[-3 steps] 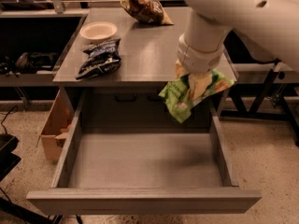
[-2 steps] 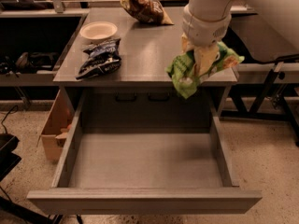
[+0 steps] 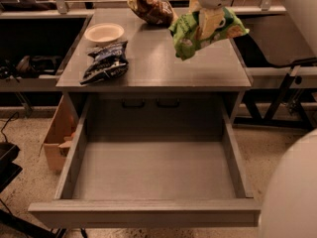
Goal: Pick green rice chip bag from top drawer and place on counter
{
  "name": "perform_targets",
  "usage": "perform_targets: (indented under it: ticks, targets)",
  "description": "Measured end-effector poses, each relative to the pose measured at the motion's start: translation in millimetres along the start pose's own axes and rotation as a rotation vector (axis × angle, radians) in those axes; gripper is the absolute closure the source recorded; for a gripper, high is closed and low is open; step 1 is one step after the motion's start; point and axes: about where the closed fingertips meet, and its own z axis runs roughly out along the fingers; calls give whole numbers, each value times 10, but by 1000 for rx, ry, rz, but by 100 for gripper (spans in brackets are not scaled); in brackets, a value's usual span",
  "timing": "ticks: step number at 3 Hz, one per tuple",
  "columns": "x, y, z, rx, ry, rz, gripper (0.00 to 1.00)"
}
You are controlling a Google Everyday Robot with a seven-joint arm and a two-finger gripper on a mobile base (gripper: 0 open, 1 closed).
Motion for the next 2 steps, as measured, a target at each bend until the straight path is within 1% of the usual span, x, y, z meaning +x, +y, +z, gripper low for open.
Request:
perform_targets:
  ticks: [1, 2]
  targets:
    - [32, -301, 380, 67, -64, 108, 100]
    - [18, -247, 1346, -32, -81, 230, 74]
